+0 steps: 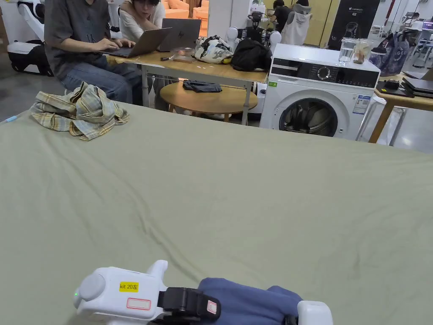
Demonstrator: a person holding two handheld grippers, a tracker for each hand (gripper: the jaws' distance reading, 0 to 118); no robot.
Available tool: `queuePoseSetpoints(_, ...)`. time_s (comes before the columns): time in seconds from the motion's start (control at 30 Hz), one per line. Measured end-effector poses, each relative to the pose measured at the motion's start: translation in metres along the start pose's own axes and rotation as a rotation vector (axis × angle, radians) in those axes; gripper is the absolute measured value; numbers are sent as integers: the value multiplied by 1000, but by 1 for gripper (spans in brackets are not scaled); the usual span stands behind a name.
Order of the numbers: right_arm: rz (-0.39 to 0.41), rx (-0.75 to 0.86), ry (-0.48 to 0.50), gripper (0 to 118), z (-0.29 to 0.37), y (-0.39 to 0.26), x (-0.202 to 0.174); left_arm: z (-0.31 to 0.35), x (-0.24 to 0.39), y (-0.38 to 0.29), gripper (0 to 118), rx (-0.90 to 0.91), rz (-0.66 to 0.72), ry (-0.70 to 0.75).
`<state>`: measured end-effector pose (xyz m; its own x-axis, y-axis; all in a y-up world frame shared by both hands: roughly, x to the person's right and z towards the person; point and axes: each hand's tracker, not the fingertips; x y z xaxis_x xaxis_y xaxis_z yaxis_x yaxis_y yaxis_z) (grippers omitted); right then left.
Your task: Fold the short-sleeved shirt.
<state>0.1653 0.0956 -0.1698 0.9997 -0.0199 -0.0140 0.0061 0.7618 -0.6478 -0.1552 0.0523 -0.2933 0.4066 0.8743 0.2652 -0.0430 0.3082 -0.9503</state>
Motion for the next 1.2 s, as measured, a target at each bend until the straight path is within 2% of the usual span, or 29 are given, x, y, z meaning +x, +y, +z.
queuePoseSetpoints(0.1,-10,0,2,0,0,0,1,-20,0,-1,67,3,7,-13)
queuePoseSetpoints(0.13,-12,-1,2,0,0,0,1,-24,0,-1,61,8,9,-23)
queuePoseSetpoints(0.17,-13,-1,3,0,0,0,1,-28,2,-1,41,8,7,-19)
queuePoseSetpoints(0.2,-14,-1,3,0,0,0,1,-31,3,-2,33,12,-3,-9)
queuePoseSetpoints(0.27,-18,2,8,0,0,-1,2,-33,-1,-2,25,32,-1,86)
queuePoseSetpoints(0.3,-19,4,10,0,0,-1,1,-33,-6,-3,23,30,38,57)
queuePoseSetpoints(0.33,-17,6,8,0,0,-1,0,-31,-7,-6,22,37,64,21)
queuePoseSetpoints(0.57,21,28,1,0,6,5,-5,-22,8,-3,20,35,54,50)
queuePoseSetpoints(0.8,39,201,29,0,17,49,-22,38,29,19,20,51,54,94)
queuePoseSetpoints(1.0,68,365,111,0,10,97,-67,131,57,28,20,128,29,224)
queuePoseSetpoints(1.2,82,432,196,0,-4,134,-131,247,53,40,20,190,68,394)
